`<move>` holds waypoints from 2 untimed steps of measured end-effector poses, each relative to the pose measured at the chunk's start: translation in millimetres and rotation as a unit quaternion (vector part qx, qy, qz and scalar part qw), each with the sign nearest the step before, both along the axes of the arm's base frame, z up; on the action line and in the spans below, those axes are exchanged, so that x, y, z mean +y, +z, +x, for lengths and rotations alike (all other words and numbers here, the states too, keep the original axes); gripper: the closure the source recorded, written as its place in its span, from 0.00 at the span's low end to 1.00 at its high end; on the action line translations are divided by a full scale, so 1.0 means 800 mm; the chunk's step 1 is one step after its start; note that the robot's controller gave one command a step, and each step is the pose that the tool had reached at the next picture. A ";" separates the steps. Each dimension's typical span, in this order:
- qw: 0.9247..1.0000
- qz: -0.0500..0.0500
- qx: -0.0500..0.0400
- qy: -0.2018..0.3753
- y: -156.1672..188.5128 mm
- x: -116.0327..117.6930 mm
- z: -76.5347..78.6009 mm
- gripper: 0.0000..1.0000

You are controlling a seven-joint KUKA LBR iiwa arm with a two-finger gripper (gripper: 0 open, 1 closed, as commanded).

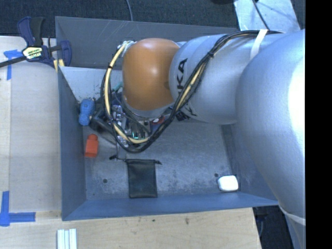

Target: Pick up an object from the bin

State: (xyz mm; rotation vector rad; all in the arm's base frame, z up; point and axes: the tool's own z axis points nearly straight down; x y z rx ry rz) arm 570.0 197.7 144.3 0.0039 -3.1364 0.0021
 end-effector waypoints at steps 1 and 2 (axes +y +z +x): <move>0.995 0.005 -0.017 -0.094 -0.085 -0.097 -0.022 0.00; 0.985 0.000 -0.003 -0.172 -0.055 -0.132 -0.069 0.00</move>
Offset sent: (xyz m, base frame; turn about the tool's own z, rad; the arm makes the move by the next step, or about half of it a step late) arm -0.0251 -0.0779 -0.0743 0.1887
